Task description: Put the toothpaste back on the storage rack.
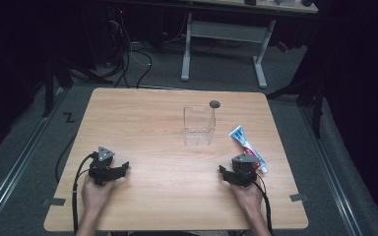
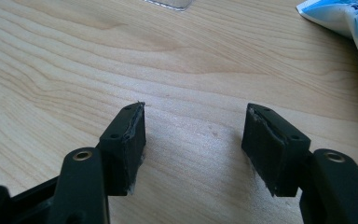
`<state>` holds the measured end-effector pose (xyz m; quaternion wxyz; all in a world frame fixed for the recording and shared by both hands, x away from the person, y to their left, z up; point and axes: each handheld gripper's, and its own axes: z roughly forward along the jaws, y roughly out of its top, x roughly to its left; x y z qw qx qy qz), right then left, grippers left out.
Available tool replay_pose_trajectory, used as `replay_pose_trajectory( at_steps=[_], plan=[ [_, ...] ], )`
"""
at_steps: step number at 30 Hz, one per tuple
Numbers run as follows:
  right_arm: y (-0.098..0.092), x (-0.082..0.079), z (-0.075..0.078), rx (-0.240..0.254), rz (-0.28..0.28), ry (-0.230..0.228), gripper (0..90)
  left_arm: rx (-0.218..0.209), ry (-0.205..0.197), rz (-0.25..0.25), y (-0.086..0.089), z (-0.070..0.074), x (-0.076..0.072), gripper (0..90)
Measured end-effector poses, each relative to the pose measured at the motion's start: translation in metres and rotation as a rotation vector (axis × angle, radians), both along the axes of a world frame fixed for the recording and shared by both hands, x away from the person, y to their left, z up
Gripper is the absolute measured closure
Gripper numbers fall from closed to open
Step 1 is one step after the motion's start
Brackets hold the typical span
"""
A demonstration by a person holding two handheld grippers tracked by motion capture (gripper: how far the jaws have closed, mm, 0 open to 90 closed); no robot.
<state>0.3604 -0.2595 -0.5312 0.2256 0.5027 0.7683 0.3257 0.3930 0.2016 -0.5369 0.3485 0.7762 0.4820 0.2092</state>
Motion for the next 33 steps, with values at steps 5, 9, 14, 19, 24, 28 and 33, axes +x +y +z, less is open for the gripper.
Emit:
replay_pose_trajectory(
  at_steps=[5,9,14,19,24,28,33],
  plan=[
    [0.0,-0.001,0.0,0.002,0.002,0.001,39.7,0.0,0.0,0.0,0.0,0.0,0.0,29.0],
    [-0.001,-0.002,0.0,0.009,-0.009,-0.004,44.8,0.0,0.0,0.0,0.0,0.0,0.0,29.0],
    [-0.004,-0.004,0.0,0.025,-0.019,-0.002,46.7,0.0,0.0,0.0,0.0,0.0,0.0,29.0],
    [-0.006,-0.008,0.001,0.024,-0.028,-0.013,48.1,0.0,0.0,0.0,0.0,0.0,0.0,29.0],
    [-0.009,-0.012,0.002,0.034,-0.028,-0.02,48.0,0.0,0.0,0.0,0.0,0.0,0.0,29.0],
    [-0.011,-0.015,0.003,0.041,-0.029,-0.024,48.2,0.0,0.0,0.001,0.0,0.0,0.0,29.0],
    [-0.013,-0.02,0.004,0.051,-0.04,-0.034,48.7,-0.001,0.0,0.002,0.0,0.0,0.0,29.0]
  ],
)
